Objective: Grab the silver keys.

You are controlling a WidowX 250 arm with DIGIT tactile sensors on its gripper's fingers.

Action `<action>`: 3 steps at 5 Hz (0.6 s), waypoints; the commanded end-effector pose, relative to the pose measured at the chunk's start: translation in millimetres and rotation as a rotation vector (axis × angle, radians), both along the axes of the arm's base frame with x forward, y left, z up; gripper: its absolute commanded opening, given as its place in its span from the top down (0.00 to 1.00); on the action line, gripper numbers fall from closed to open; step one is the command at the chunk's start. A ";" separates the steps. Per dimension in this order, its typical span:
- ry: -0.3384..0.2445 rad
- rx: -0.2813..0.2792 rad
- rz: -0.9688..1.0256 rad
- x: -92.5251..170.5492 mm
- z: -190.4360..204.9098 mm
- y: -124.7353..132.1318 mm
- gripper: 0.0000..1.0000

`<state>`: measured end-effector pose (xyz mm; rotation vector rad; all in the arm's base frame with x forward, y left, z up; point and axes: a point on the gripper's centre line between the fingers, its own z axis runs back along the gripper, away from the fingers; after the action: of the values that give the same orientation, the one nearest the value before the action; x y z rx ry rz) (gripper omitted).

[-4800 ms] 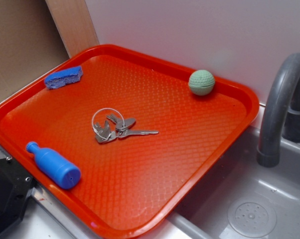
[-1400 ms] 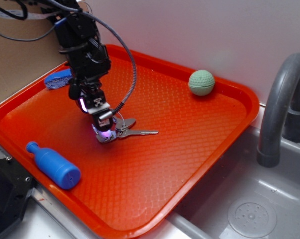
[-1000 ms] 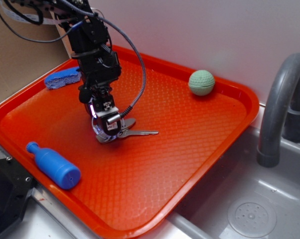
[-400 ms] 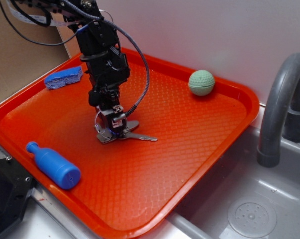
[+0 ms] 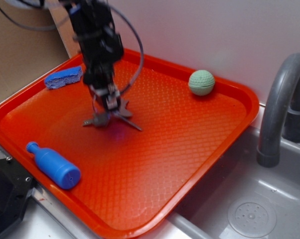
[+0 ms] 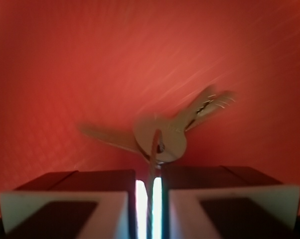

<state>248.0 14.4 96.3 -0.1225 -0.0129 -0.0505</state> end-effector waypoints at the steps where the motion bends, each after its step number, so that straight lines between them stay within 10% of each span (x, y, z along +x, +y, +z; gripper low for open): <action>1: -0.251 0.124 0.258 23.1 118.5 48.2 1.00; 3: -0.213 0.228 0.254 24.9 195.0 32.2 1.00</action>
<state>279.9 61.3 274.7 0.1066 -0.1780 0.1885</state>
